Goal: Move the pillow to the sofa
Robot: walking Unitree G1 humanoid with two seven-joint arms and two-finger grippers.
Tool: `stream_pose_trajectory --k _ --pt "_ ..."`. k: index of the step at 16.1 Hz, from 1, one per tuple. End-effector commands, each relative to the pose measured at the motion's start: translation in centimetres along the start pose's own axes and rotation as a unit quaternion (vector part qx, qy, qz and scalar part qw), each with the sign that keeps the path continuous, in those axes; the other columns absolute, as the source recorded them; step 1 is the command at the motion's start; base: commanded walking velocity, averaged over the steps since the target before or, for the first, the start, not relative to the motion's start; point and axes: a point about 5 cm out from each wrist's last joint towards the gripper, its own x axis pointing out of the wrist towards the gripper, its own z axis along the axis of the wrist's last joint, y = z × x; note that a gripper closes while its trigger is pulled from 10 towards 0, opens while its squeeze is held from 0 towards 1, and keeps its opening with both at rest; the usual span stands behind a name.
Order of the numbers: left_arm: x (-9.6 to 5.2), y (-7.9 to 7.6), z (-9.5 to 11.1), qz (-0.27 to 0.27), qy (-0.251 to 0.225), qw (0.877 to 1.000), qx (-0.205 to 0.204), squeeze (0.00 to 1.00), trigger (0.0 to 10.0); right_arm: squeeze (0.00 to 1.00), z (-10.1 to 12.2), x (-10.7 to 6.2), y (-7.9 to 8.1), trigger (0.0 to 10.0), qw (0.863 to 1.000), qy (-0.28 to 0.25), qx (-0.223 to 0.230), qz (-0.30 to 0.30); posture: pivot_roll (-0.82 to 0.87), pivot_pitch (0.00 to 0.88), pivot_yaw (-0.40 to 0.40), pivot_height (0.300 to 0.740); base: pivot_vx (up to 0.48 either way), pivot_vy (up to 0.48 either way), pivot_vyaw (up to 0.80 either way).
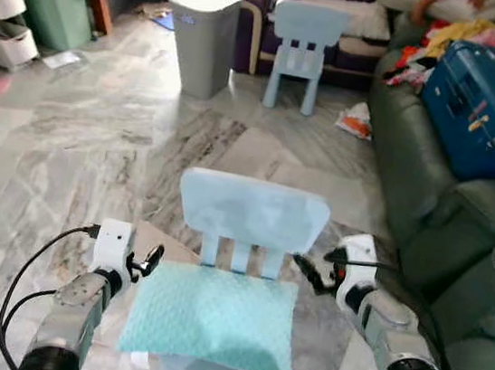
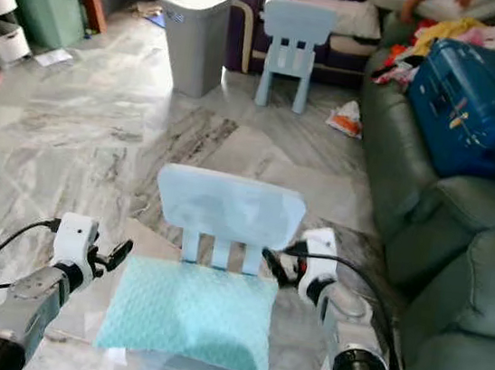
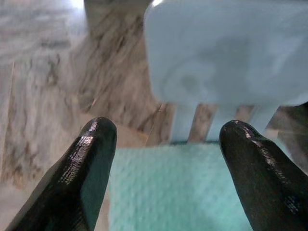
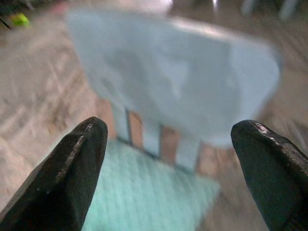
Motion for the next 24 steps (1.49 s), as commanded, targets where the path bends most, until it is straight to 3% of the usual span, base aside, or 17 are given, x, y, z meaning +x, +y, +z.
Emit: stream_pose_trajectory --k 1,4,6,8,10,12,15,18,24 --pt "-0.7 -0.9 2.1 -0.015 -0.050 0.999 0.013 0.00 10.0 0.00 1.3 -0.5 1.3 10.0 0.999 -0.034 -0.006 0.030 -0.06 0.021 -0.005 0.740 0.000 0.000 0.00" --pt "-2.9 -1.5 3.2 0.002 -0.119 0.993 -0.002 0.00 10.0 0.00 3.6 -2.1 1.8 10.0 0.994 -0.103 -0.030 -0.001 -0.05 0.022 -0.030 0.740 0.000 0.000 0.00" --pt "-4.7 -1.7 2.8 0.025 -0.121 0.992 0.007 0.00 10.0 0.00 3.3 -3.5 0.9 10.0 0.991 -0.109 0.009 -0.072 -0.05 0.020 -0.048 0.740 0.000 0.000 0.00" --pt "-6.3 -1.1 2.5 0.064 -0.119 0.991 -0.005 0.00 10.0 0.00 1.5 -5.9 0.3 10.0 0.983 -0.093 0.055 -0.151 -0.05 0.009 -0.046 0.740 0.000 0.000 0.00" --pt "-6.5 -1.1 2.3 0.063 -0.114 0.991 -0.017 0.00 10.0 0.00 0.3 -6.2 0.8 10.0 0.979 -0.080 0.083 -0.170 -0.06 0.000 -0.036 0.740 0.000 0.000 0.00" --pt "-6.0 -1.9 2.3 0.037 -0.104 0.994 -0.008 0.00 10.0 0.00 -0.3 -5.9 1.8 10.0 0.983 -0.063 0.074 -0.156 -0.07 0.000 -0.030 0.740 0.000 0.000 0.00" --pt "-5.1 -2.9 3.3 0.033 -0.107 0.993 -0.040 0.00 10.0 0.00 0.4 -6.1 1.6 10.0 0.981 -0.060 0.076 -0.167 -0.09 0.006 -0.032 0.740 0.000 0.000 0.00" --pt "-5.4 -4.1 3.4 0.015 -0.111 0.993 -0.044 0.00 10.0 0.00 1.5 -6.0 1.6 10.0 0.981 -0.077 0.078 -0.160 -0.09 0.023 -0.033 0.740 0.000 0.000 0.00" --pt "-6.1 -3.6 2.5 0.017 -0.086 0.996 -0.026 0.00 10.0 0.00 0.8 -6.7 2.9 10.0 0.984 -0.064 0.087 -0.142 -0.09 0.052 -0.028 0.740 0.000 0.000 0.00"
